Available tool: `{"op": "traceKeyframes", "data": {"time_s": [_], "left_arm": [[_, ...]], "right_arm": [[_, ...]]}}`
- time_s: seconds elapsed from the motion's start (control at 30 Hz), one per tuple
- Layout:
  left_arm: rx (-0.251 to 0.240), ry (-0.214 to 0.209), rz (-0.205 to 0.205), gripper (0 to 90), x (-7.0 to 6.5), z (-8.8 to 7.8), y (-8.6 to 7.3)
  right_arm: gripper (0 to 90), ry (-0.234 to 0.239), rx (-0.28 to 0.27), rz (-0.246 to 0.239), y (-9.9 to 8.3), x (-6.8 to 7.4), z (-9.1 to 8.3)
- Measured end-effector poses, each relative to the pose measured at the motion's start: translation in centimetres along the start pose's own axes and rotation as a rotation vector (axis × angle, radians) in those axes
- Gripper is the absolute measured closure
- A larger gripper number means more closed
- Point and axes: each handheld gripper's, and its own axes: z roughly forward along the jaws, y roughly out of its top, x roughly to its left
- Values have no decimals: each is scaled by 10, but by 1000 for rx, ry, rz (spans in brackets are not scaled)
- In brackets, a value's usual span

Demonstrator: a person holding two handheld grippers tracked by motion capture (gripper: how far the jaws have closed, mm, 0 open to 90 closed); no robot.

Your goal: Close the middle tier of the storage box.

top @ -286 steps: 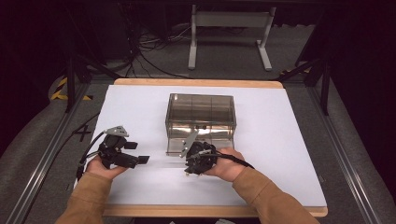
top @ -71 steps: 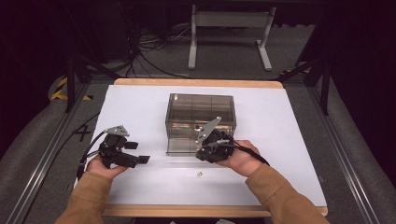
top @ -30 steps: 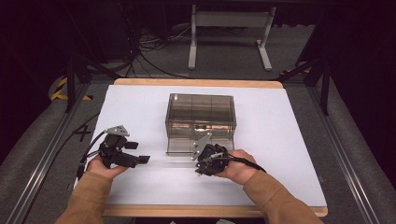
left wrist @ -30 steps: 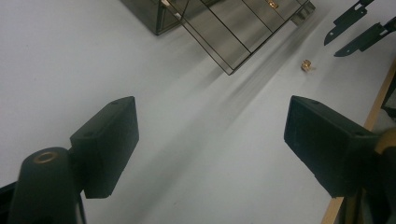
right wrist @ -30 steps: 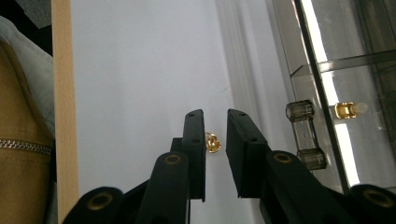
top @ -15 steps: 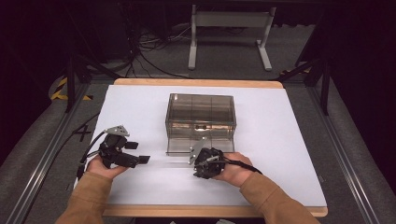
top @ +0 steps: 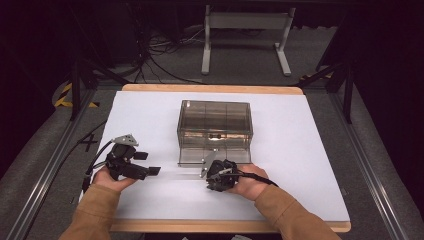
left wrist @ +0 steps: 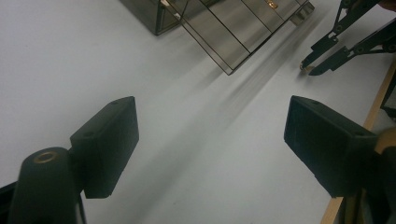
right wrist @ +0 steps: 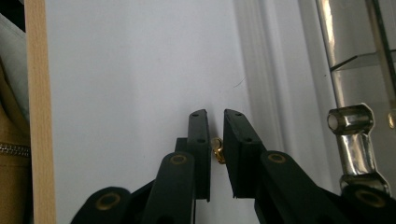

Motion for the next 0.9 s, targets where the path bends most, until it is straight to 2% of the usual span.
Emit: {"op": "traceKeyframes", "data": {"time_s": [0.37,0.67,0.9], "left_arm": [[-1,-1,0,183,0,0,0],[0,-1,0,183,0,0,0],[0,-2,0,184,0,0,0]], "right_arm": [[859,-11,-11,10,0,-1,-5],[859,6,-32,31,2,0,-16],[859,19,-62,23,4,-2,-27]]}}
